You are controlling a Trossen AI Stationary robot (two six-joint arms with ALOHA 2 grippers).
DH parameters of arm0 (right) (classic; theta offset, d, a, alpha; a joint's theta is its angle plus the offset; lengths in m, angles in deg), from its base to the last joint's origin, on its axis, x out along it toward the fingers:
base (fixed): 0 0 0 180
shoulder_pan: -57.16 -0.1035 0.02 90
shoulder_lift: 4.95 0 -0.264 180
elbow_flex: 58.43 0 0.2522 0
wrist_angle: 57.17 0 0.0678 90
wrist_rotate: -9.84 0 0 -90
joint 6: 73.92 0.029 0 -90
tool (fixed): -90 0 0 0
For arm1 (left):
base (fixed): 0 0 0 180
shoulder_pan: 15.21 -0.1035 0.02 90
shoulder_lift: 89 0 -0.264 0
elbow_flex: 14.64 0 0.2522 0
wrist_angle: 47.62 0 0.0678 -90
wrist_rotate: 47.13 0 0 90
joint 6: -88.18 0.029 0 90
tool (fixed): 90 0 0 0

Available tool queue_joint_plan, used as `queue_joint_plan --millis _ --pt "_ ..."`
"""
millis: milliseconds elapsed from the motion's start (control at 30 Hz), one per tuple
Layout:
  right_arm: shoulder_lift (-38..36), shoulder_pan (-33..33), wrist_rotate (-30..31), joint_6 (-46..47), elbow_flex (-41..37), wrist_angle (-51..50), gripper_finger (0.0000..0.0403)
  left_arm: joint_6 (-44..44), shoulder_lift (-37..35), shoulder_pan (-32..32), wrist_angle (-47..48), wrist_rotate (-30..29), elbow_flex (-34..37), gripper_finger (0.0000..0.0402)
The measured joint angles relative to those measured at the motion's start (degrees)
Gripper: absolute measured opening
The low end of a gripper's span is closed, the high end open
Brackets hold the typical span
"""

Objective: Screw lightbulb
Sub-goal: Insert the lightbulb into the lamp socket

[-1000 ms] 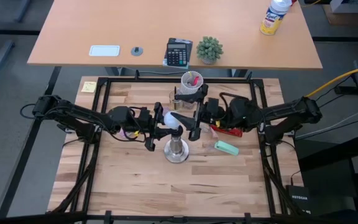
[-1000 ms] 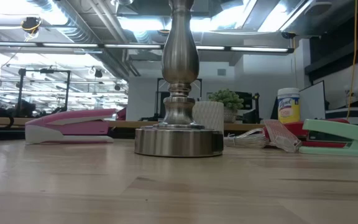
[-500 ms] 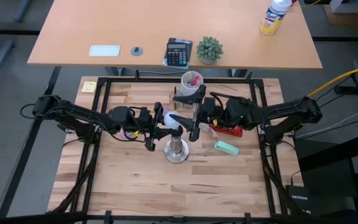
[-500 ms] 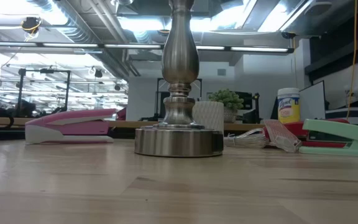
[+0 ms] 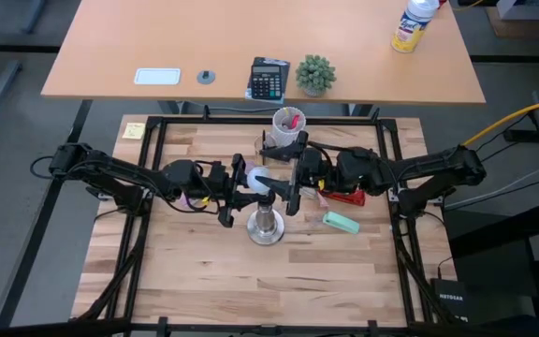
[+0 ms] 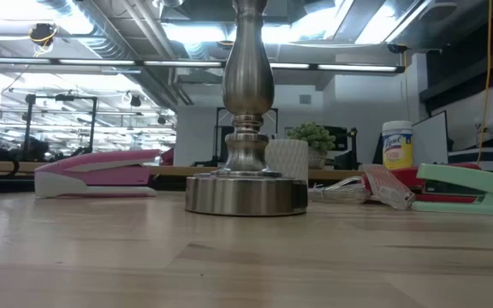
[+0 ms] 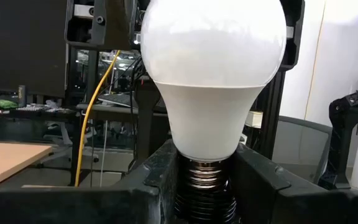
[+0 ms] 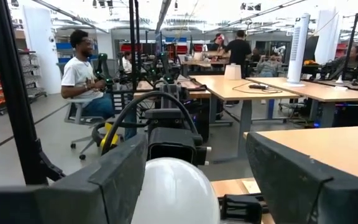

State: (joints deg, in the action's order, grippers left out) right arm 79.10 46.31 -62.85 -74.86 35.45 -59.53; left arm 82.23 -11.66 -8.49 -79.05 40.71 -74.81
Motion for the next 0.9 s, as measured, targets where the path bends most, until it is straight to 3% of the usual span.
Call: queue_joint_plan --millis 600,900 --pt "0.2 0.0 -1.5 2.5 -0.2 -4.6 0.0280 0.4 0.1 0.0 0.2 0.0 0.2 0.0200" --pt "0.2 0.0 -1.9 2.6 -0.2 -4.6 0.0280 4.3 0.0 0.1 -0.2 0.0 0.2 0.0211"
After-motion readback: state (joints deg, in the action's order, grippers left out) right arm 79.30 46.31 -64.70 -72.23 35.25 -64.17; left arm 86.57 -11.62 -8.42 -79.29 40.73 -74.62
